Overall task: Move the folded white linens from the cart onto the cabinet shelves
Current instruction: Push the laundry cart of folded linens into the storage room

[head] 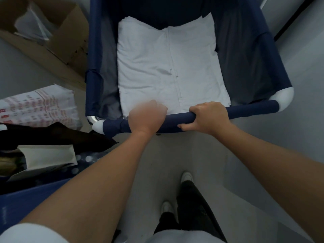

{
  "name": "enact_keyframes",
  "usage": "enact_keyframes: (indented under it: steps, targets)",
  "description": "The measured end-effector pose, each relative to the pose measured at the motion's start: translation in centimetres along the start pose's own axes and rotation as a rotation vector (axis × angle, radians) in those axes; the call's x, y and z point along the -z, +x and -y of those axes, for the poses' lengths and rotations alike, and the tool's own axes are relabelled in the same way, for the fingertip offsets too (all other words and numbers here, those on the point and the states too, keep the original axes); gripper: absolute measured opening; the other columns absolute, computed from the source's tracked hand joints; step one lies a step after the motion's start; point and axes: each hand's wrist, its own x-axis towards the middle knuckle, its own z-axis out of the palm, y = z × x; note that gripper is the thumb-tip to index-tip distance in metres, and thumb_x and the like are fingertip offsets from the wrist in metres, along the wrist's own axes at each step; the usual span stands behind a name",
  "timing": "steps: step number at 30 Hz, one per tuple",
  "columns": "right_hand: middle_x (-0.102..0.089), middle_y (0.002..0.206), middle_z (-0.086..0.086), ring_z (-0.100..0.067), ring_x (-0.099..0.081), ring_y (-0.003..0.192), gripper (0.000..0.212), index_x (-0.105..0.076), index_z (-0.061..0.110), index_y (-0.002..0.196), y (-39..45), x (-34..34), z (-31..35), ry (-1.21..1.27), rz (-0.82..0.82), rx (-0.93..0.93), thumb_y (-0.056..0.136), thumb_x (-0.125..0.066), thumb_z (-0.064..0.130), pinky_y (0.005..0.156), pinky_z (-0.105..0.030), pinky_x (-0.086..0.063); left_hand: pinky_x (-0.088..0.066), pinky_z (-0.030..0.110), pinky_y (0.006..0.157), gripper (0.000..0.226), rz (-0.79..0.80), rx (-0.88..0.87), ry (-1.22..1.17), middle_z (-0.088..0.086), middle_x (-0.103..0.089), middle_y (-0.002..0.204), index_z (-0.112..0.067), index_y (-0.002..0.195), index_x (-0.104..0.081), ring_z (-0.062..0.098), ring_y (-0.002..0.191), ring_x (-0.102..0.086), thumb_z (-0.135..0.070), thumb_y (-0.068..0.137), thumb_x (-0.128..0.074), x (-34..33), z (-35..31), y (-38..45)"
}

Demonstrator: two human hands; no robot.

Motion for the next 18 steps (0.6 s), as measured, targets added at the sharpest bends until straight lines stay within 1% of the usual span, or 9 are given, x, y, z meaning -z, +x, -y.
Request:
enact_keyframes:
  steps: [3, 6, 10, 12, 15, 18]
  targets:
    - [-0.034, 0.045, 0.011, -0.017, -0.041, 0.044, 0.065, -0.043, 0.022, 0.055, 3.1, 0.2, -1.0, -0.006, 0.003, 0.007, 0.06, -0.033, 0.086, 0.048, -0.024, -0.023, -0.035, 0.031, 0.052, 0.039, -0.022, 0.008, 0.002, -0.003, -0.052, 0.054, -0.017, 0.065, -0.053, 0.023, 0.055, -0.051, -0.044, 0.091, -0.044, -0.2, 0.0, 3.1]
    - [-0.037, 0.046, 0.01, -0.017, -0.043, 0.045, 0.066, -0.047, 0.021, 0.056, 6.0, 0.5, -2.1, -0.015, 0.024, 0.007, 0.061, -0.032, 0.085, 0.048, -0.025, -0.026, -0.033, 0.03, 0.05, 0.04, -0.027, 0.002, 0.01, -0.003, -0.051, 0.054, -0.016, 0.064, -0.051, 0.024, 0.054, -0.05, -0.044, 0.091, -0.041, -0.4, -0.3, 6.1]
    - [-0.038, 0.046, 0.01, -0.017, -0.041, 0.043, 0.064, -0.044, 0.021, 0.055, 9.4, 0.5, -3.0, -0.003, 0.017, 0.001, 0.063, -0.04, 0.085, 0.047, -0.024, -0.021, -0.02, 0.03, 0.049, 0.042, -0.023, -0.032, 0.043, -0.004, -0.046, 0.052, -0.016, 0.063, -0.048, 0.025, 0.052, -0.047, -0.047, 0.088, -0.035, -0.4, -0.2, 9.9]
    - [-0.035, 0.045, 0.011, -0.016, -0.038, 0.041, 0.063, -0.042, 0.021, 0.053, 10.8, 0.3, -3.1, 0.026, 0.012, -0.01, 0.064, -0.042, 0.083, 0.045, -0.024, -0.018, -0.02, 0.03, 0.049, 0.043, -0.02, -0.055, 0.05, -0.004, -0.045, 0.051, -0.016, 0.063, -0.048, 0.025, 0.051, -0.048, -0.047, 0.088, -0.034, -0.5, 0.2, 11.8]
    - [-0.033, 0.044, 0.011, -0.016, -0.036, 0.038, 0.063, -0.04, 0.021, 0.052, 13.3, 0.3, -3.2, 0.038, 0.004, -0.055, 0.064, -0.039, 0.083, 0.045, -0.024, -0.019, -0.022, 0.029, 0.049, 0.043, -0.02, -0.086, 0.038, -0.004, -0.045, 0.05, -0.016, 0.062, -0.048, 0.026, 0.05, -0.048, -0.046, 0.089, -0.035, -0.4, 0.6, 14.7]
    - [-0.033, 0.044, 0.01, -0.017, -0.035, 0.038, 0.063, -0.039, 0.021, 0.052, 16.0, 0.2, -3.6, 0.03, 0.001, -0.068, 0.065, -0.044, 0.082, 0.045, -0.024, -0.019, -0.019, 0.029, 0.049, 0.043, -0.018, -0.091, 0.038, -0.005, -0.043, 0.049, -0.015, 0.061, -0.048, 0.025, 0.049, -0.047, -0.046, 0.089, -0.035, -0.3, 0.8, 17.7]
